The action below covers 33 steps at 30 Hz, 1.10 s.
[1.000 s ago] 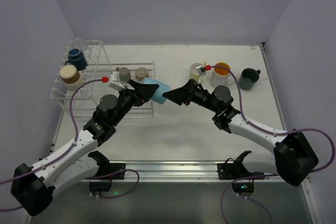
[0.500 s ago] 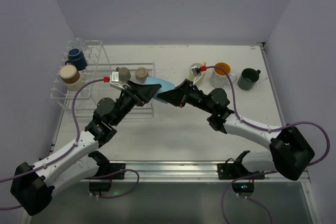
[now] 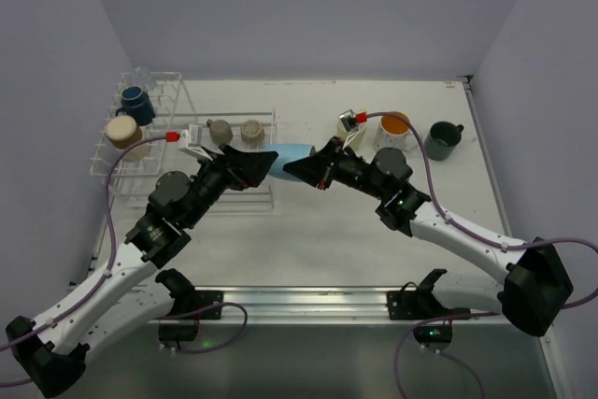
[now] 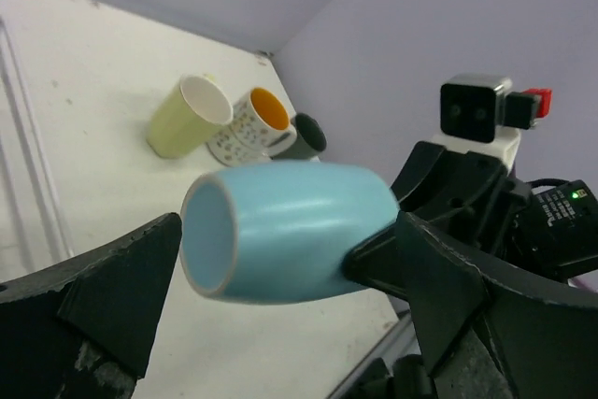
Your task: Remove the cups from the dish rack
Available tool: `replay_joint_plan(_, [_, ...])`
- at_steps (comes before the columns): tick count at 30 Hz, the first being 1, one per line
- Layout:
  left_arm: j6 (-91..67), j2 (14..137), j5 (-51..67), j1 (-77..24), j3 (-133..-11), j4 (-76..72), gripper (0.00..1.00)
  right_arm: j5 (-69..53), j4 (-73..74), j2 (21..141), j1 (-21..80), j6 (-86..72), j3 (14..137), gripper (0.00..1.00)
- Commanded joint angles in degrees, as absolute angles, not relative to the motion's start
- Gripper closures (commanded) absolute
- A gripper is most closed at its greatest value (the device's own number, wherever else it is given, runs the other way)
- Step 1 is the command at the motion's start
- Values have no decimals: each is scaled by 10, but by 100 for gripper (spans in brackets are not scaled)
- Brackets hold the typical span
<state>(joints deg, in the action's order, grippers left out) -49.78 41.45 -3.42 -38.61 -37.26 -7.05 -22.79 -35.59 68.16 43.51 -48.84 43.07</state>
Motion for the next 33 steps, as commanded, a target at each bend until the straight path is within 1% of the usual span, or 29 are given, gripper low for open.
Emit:
replay_joint_plan(1, [-373, 380, -119, -383, -453, 26, 0, -182, -191, 657, 427, -395, 495, 100])
replay_joint_plan(3, [-347, 356, -151, -383, -477, 89, 0, -185, -136, 658, 419, -357, 522, 100])
replay_joint_plan(5, [-313, 325, -191, -383, -480, 126, 0, -191, -39, 676, 405, -311, 577, 100])
replay_joint_plan(6, [-302, 316, -200, -383, -479, 139, 0, -191, 43, 689, 399, -292, 605, 100])
replay_joint_plan(7, [-286, 309, -217, -384, -478, 152, 0, -191, 74, 703, 385, -276, 654, 100])
replay_joint_plan(9, [-273, 296, -230, -383, -473, 189, 0, -198, 125, 743, 370, -230, 698, 100])
replay_joint_plan(10, [-260, 294, -235, -383, -471, 208, 0, -200, 176, 759, 357, -216, 745, 100])
replay_joint_plan(12, [-248, 294, -234, -383, -463, 220, 0, -182, 226, 809, 349, -172, 794, 100])
replay_joint_plan(13, [-238, 296, -234, -383, -461, 223, 0, -177, 270, 828, 345, -157, 848, 100])
replay_joint_plan(14, [-234, 298, -234, -383, -458, 228, 0, -160, 293, 848, 344, -131, 875, 100])
replay_joint_plan(15, [-230, 300, -235, -383, -450, 227, 0, -149, 313, 890, 344, -118, 904, 100])
replay_joint_plan(16, [-222, 302, -237, -384, -447, 224, 0, -142, 353, 913, 344, -94, 961, 100])
replay_joint_plan(17, [-220, 307, -237, -383, -442, 221, 0, -128, 372, 936, 344, -83, 988, 100])
replay_joint_plan(18, [-217, 308, -239, -383, -439, 217, 0, -118, 408, 983, 343, -71, 1017, 100])
replay_joint_plan(19, [-211, 311, -237, -383, -432, 211, 0, -106, 425, 1007, 343, -52, 1073, 100])
replay_joint_plan(20, [-208, 316, -236, -383, -429, 208, 0, -86, 444, 1031, 343, -41, 1099, 100])
replay_joint_plan(21, [-204, 319, -231, -382, -427, 207, 0, -76, 470, 1075, 343, -33, 1147, 100])
replay_joint_plan(24, [-199, 326, -222, -383, -425, 207, 0, -55, 500, 1132, 341, -5, 1223, 100])
replay_joint_plan(26, [-193, 326, -220, -382, -423, 203, 0, -61, 521, 1204, 340, 32, 1279, 100])
replay_joint_plan(27, [-192, 327, -221, -382, -423, 203, 0, -62, 529, 1204, 339, 33, 1297, 100])
replay_joint_plan(28, [-191, 328, -220, -381, -423, 200, 0, -63, 535, 1242, 340, 45, 1315, 100])
replay_joint_plan(30, [-189, 328, -213, -379, -421, 198, 0, -65, 551, 1275, 340, 55, 1352, 100])
replay_joint_plan(33, [-186, 332, -194, -365, -418, 194, 0, -62, 556, 1324, 339, 77, 1363, 100])
